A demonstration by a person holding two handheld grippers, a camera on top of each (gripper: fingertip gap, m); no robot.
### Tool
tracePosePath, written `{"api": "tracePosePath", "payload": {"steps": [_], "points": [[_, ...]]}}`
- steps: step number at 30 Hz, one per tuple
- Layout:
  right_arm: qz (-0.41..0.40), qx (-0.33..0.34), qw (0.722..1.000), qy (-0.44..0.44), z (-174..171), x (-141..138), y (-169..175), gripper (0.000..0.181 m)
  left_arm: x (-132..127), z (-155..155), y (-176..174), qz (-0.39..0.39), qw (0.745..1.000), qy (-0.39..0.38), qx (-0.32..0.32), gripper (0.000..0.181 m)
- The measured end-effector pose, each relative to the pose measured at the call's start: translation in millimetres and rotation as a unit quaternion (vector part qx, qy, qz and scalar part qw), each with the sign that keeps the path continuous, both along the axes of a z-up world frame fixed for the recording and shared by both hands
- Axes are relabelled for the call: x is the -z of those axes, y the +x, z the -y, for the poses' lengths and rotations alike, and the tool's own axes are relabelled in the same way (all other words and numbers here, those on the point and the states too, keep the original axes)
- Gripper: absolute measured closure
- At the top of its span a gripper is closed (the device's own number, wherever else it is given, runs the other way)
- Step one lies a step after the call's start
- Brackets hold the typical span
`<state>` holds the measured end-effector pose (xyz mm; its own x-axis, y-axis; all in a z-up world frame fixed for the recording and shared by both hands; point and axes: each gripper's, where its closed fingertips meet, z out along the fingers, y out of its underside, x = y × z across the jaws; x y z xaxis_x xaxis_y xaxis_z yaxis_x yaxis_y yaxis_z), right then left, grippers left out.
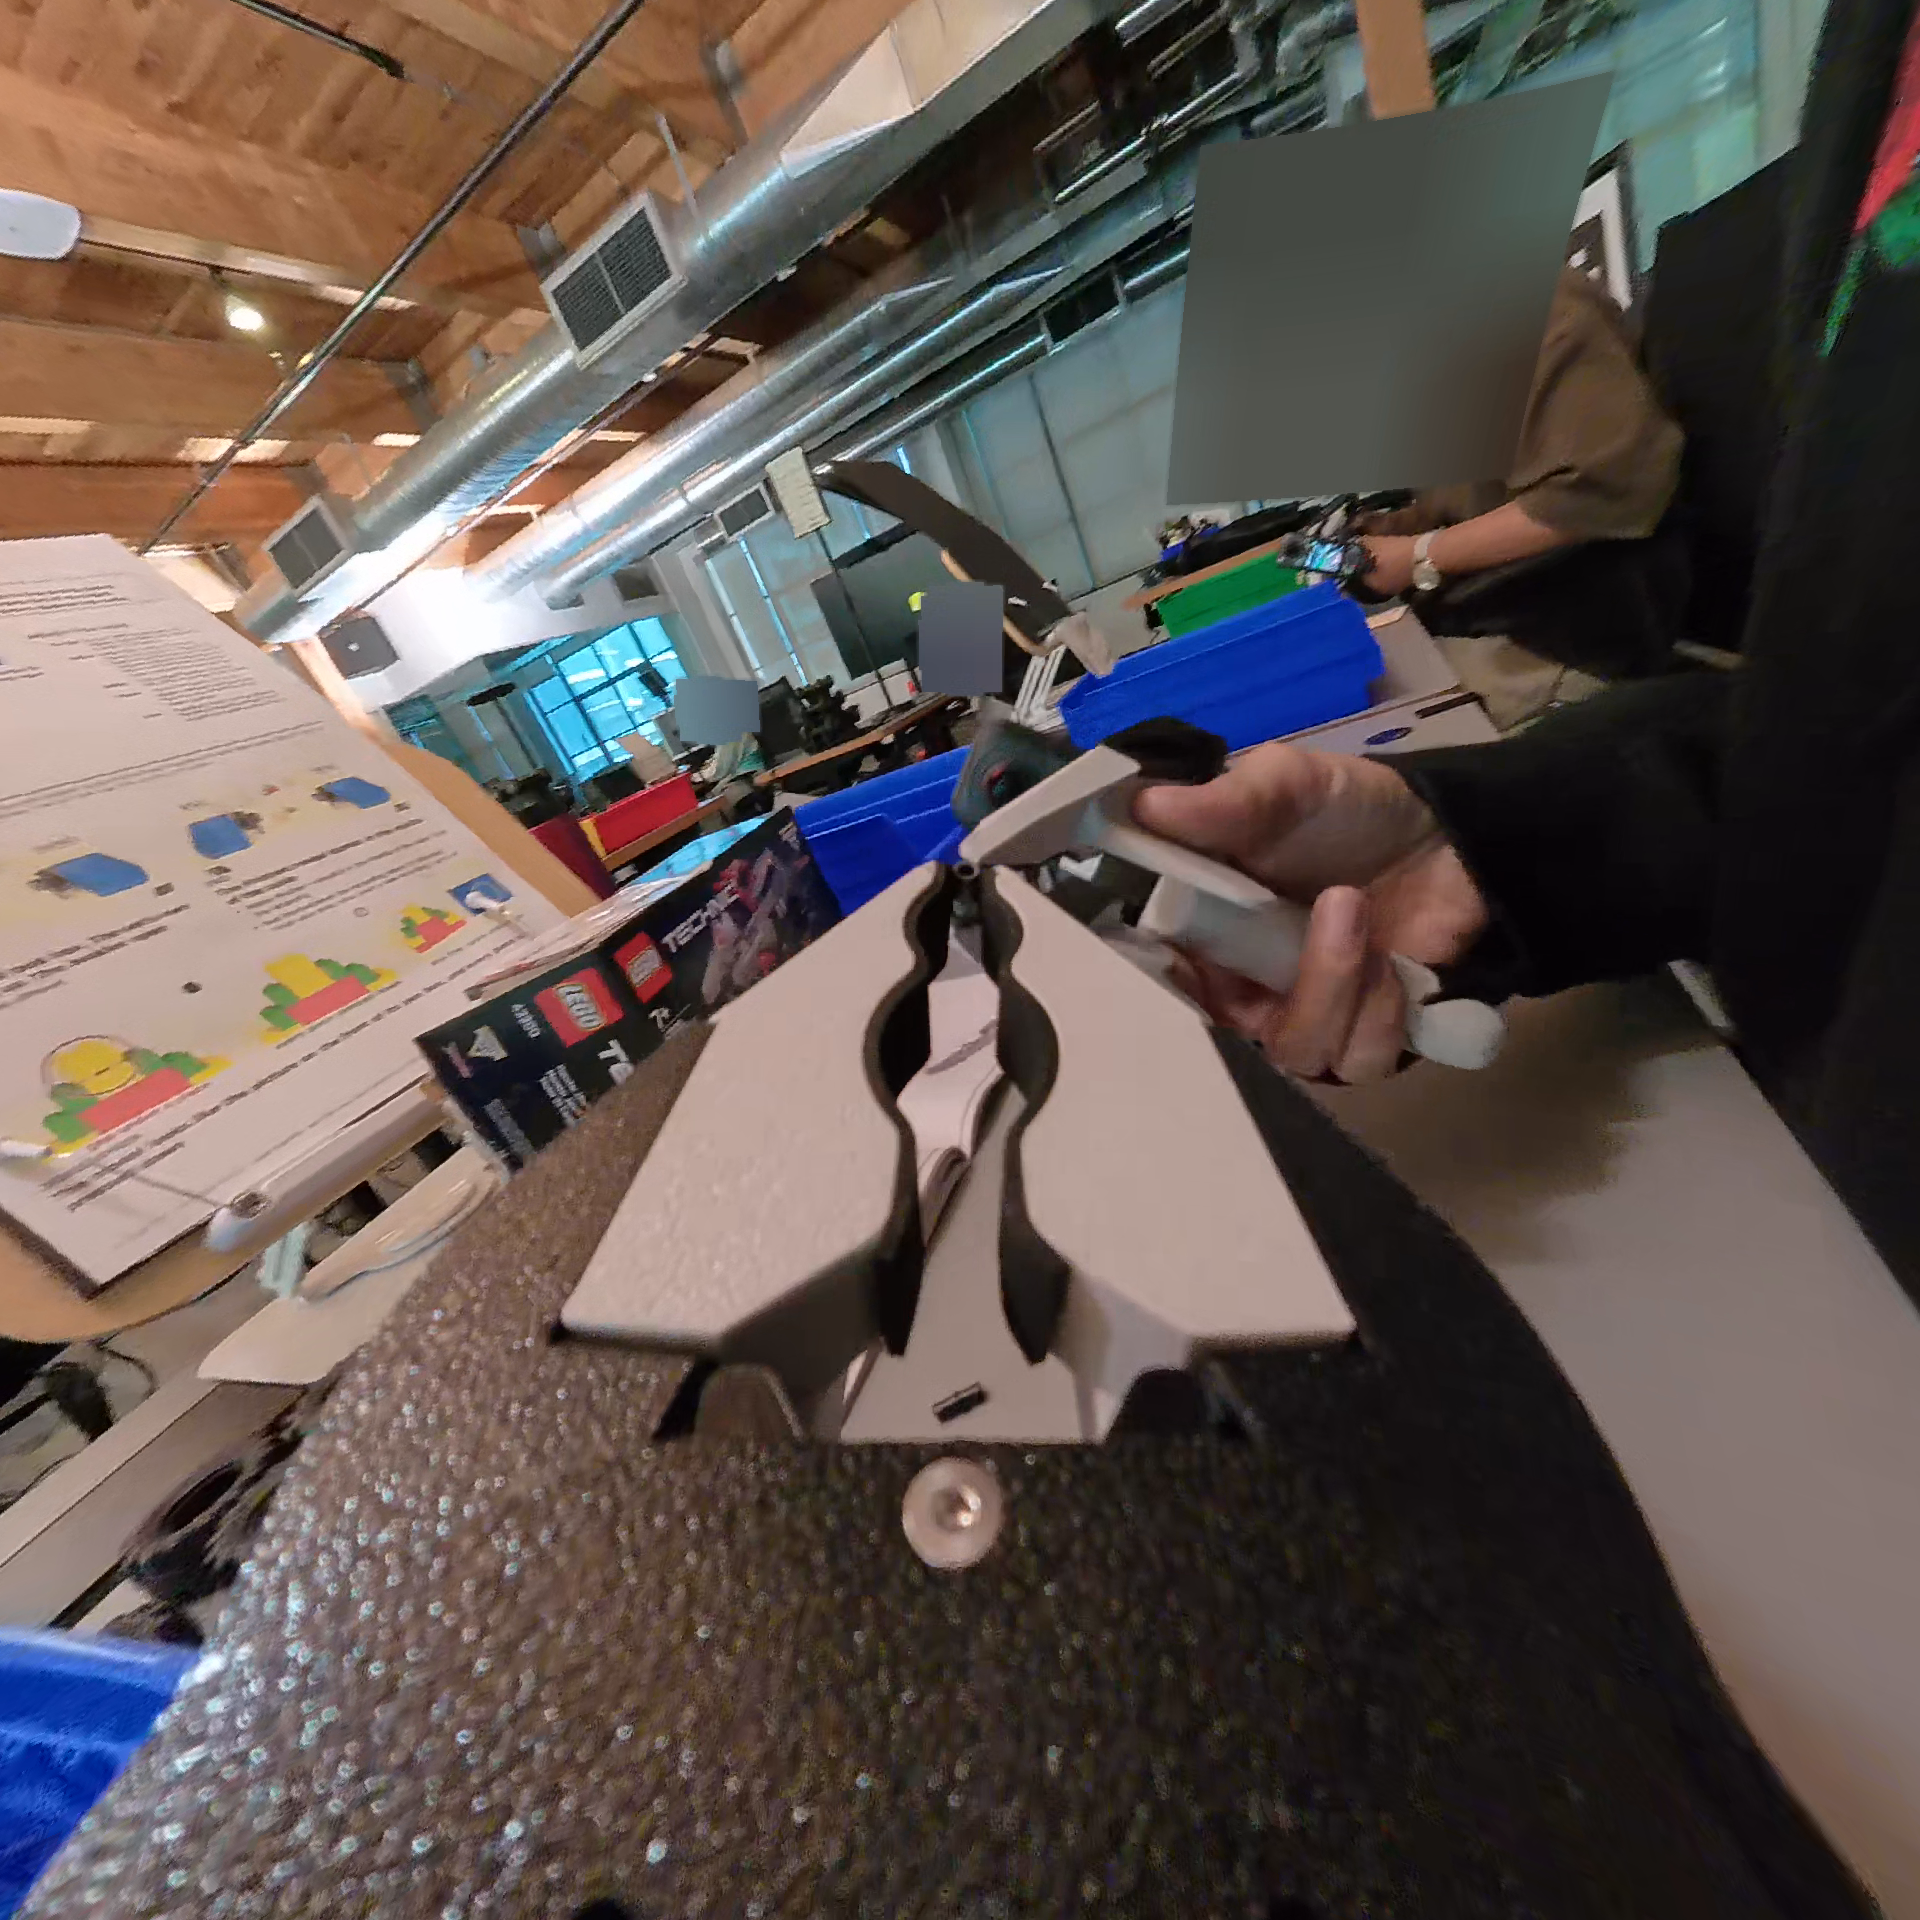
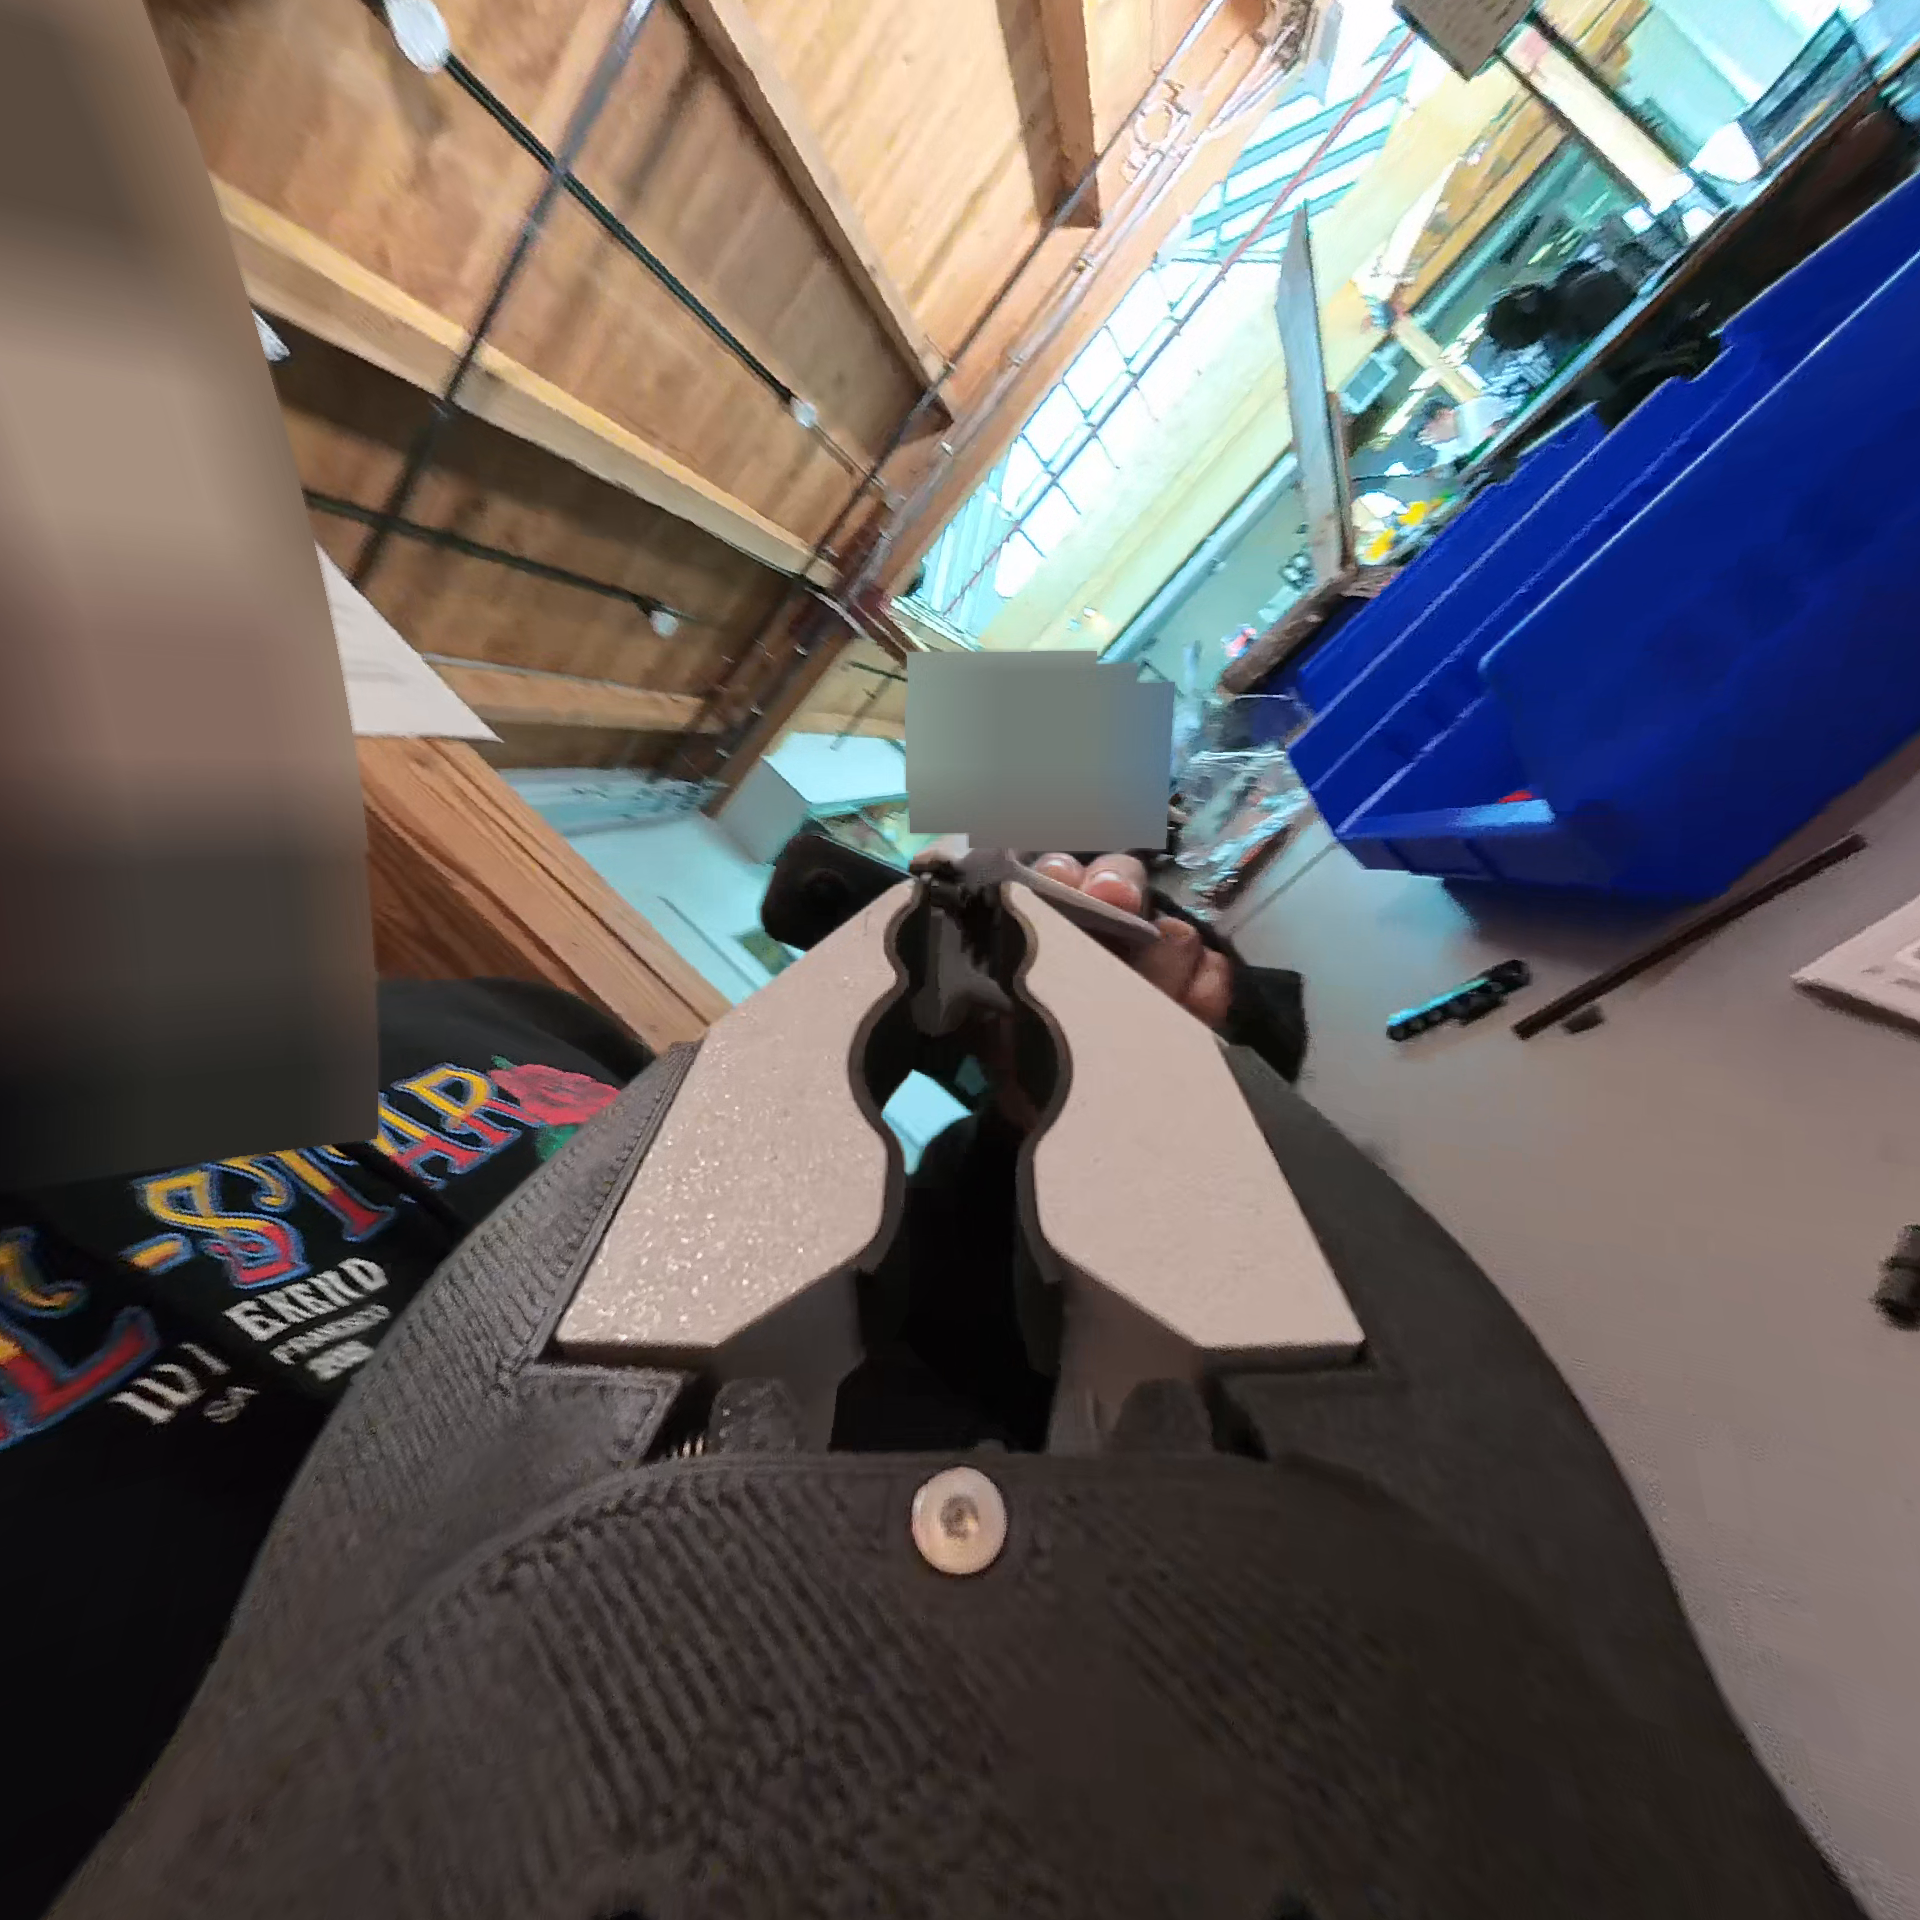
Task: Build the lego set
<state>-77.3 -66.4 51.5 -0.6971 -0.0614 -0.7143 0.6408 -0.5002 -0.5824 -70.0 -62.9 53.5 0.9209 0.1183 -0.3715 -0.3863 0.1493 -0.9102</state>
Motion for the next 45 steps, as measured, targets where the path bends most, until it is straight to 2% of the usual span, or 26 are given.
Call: {"api": "tracePosePath", "payload": {"steps": [4,10,12,13,18,30,36,39,45], "points": [[0.029,-0.043,0.997,-0.062,0.6,-6.2,4.0,0.178,0.8,-0.6,3.4,0.0,1.0,-0.001,0.011,0.179],[0.036,-0.067,0.995,-0.07,3.6,-3.2,6.6,0.181,-1.2,0.8,5.6,0.002,1.0,0.007,0.018,0.179],[0.038,-0.067,0.996,-0.053,5.3,3.0,6.0,0.171,-2.4,1.2,6.2,0.005,1.0,0.01,0.023,0.179],[0.039,-0.067,0.996,-0.05,6.0,4.6,5.9,0.172,-1.9,0.9,6.5,0.006,1.0,0.008,0.025,0.179],[0.04,-0.087,0.991,-0.089,5.9,-3.3,9.9,0.178,-1.1,0.6,8.1,0.012,0.999,0.011,0.037,0.179],[0.068,-0.135,0.979,-0.135,8.3,-2.5,15.7,0.174,-2.0,0.7,14.5,0.011,0.998,0.016,0.06,0.179],[0.077,-0.141,0.977,-0.137,10.2,0.2,15.2,0.166,-0.5,0.5,15.8,0.01,0.998,0.012,0.065,0.179],[0.078,-0.146,0.975,-0.147,9.3,-1.8,15.6,0.174,0.9,0.6,14.2,0.012,0.998,0.012,0.062,0.179],[0.072,-0.137,0.979,-0.134,9.8,-0.3,14.7,0.176,2.3,1.3,11.6,0.0,0.999,0.002,0.05,0.179]]}}
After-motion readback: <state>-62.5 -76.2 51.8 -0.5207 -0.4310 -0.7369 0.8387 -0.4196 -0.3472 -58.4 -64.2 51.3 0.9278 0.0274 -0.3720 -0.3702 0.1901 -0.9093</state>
